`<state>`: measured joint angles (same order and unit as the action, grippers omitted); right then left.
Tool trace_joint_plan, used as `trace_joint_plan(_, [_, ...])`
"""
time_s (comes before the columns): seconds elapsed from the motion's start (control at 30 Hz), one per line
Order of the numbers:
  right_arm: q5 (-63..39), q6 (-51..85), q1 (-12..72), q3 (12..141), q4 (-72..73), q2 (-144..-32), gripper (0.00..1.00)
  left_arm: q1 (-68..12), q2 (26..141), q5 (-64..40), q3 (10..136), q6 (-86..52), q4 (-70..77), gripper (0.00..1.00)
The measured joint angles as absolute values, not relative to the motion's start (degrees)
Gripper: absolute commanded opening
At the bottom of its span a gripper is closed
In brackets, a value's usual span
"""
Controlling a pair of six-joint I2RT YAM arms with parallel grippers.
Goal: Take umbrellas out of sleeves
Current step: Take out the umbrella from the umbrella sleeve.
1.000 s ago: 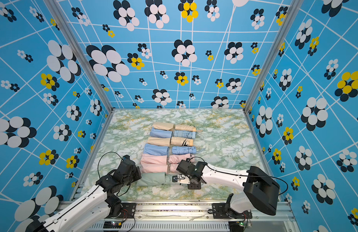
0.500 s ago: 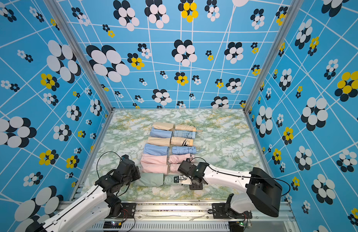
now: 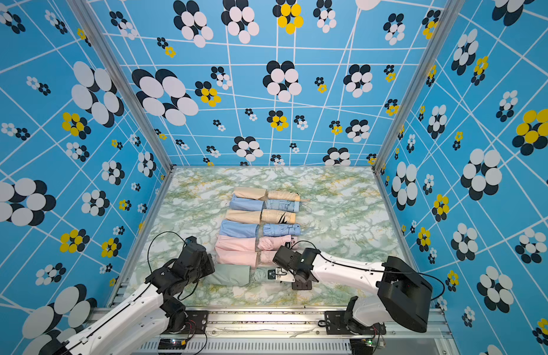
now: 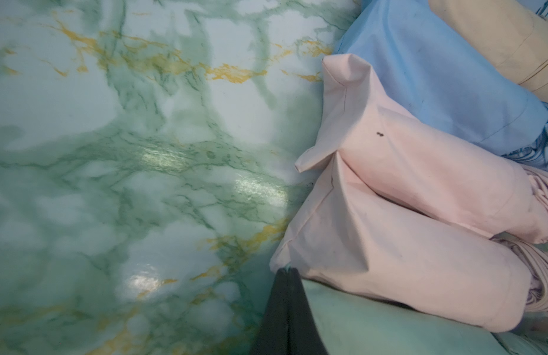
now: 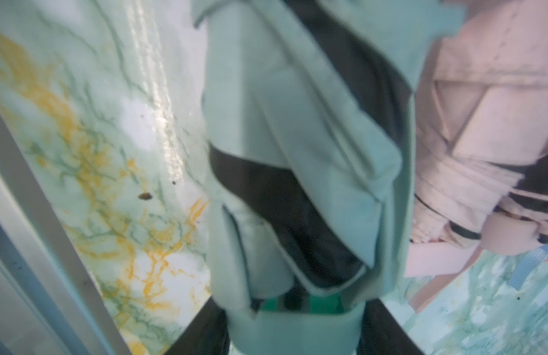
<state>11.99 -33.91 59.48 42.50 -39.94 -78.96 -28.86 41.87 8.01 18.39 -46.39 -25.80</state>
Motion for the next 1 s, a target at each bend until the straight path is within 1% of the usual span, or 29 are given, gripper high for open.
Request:
trace_joint_plan(0.13, [12.19, -33.89, 59.48, 42.46, -39.94, -78.96, 0.6, -28.86, 41.76, 8.01, 18.57, -46.39, -25.76, 0.0])
trace_joint_plan(0.17, [12.23, -33.82, 59.48, 42.46, -39.94, -78.96, 0.66, -28.86, 41.76, 8.01, 18.57, -46.39, -25.76, 0.0])
trace_joint_plan(0.23, [12.64, -33.74, 59.48, 42.46, -39.94, -79.0, 0.82, -28.86, 41.76, 7.99, 18.57, -46.39, -25.76, 0.0])
trace_joint_plan(0.27, [12.99, -33.71, 59.46, 42.46, -39.92, -79.02, 0.85, -28.86, 41.76, 7.99, 18.57, -46.39, -25.76, 0.02])
trace_joint_plan(0.4, [13.5, -34.13, 59.46, 42.46, -39.88, -79.02, 0.88, -28.82, 41.47, 7.94, 18.57, -46.39, -25.76, 0.14])
trace_joint_plan(0.47, [13.47, -34.13, 59.46, 42.46, -39.83, -78.91, 0.88, -28.82, 41.1, 7.86, 18.61, -46.19, -25.76, 0.25])
trace_joint_plan(0.53, [13.45, -34.11, 59.46, 42.46, -39.62, -78.13, 0.89, -28.75, 40.99, 7.73, 18.85, -46.22, -25.87, 0.31])
trace_joint_plan(0.7, [12.4, -33.58, 59.46, 42.48, -37.39, -72.05, 0.92, -28.71, 39.55, 7.62, 21.17, -45.95, -27.27, 0.41])
trace_joint_plan(0.77, [11.64, -33.19, 59.46, 42.48, -35.75, -69.52, 0.95, -28.69, 38.79, 7.75, 22.52, -45.8, -27.9, 0.42])
trace_joint_plan(0.83, [11.03, -32.32, 59.46, 42.48, -33.71, -67.26, 0.97, -28.49, 38.15, 7.9, 24.01, -45.69, -28.51, 0.48])
trace_joint_plan(0.9, [10.57, -31.24, 59.46, 42.46, -31.09, -65.34, 0.99, -28.49, 37.78, 8.34, 25.43, -45.34, -28.82, 0.5])
trace_joint_plan(1.0, [10.41, -29.26, 59.46, 42.17, -26.22, -62.94, 0.99, -28.49, 37.76, 9.13, 27.22, -44.8, -28.84, 0.53])
